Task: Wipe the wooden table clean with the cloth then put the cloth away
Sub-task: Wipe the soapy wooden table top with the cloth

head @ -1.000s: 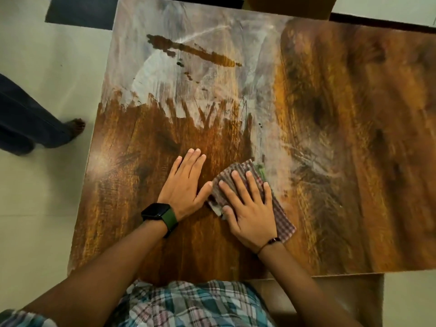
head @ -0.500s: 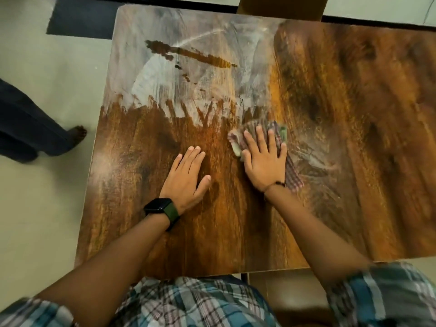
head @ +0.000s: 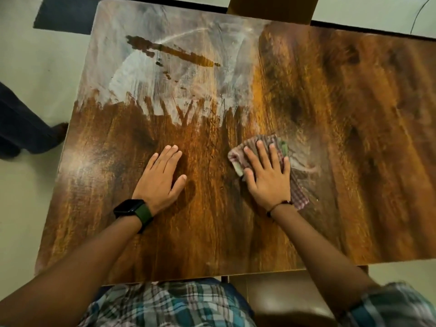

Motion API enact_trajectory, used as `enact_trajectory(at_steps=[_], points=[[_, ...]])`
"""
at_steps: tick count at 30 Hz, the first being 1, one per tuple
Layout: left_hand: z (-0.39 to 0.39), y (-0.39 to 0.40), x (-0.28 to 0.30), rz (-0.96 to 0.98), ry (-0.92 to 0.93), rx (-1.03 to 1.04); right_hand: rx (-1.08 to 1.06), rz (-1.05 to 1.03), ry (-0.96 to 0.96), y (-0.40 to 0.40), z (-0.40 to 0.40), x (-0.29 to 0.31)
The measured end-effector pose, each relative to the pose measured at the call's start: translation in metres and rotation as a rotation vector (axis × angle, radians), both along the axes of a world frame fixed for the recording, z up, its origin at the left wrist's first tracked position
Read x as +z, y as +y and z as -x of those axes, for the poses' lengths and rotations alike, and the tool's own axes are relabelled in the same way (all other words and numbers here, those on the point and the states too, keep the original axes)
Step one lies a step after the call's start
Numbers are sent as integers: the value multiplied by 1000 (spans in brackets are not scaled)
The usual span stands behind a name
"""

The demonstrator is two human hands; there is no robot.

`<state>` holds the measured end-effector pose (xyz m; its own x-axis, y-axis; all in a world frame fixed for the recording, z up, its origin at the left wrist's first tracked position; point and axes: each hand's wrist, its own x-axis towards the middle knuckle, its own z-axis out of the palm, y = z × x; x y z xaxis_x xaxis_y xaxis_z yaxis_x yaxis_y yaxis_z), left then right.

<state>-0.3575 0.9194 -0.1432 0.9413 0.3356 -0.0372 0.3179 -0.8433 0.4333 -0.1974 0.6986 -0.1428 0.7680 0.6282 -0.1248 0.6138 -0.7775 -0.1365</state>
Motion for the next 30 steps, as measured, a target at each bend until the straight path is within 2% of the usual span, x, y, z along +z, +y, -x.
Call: enact_trajectory(at_steps=[5, 10, 16, 19, 21, 27, 30], points=[[0, -1, 1, 22, -7, 13, -118, -10, 50, 26, -88, 5], [3, 5, 8, 114, -39, 7, -141, 3, 68, 23, -72, 5], [27, 7, 4, 66, -1, 178, 290, 18, -9, -62, 26, 0], [37, 8, 7, 41, 29, 220, 560, 51, -24, -88, 6, 1], [43, 9, 9, 30, 50, 233, 615, 88, -54, -85, -25, 2], [60, 13, 10, 19, 74, 277, -88, 2, 44, -7, -79, 6], [63, 17, 14, 42, 33, 358, -214, 34, 62, 48, -74, 10]])
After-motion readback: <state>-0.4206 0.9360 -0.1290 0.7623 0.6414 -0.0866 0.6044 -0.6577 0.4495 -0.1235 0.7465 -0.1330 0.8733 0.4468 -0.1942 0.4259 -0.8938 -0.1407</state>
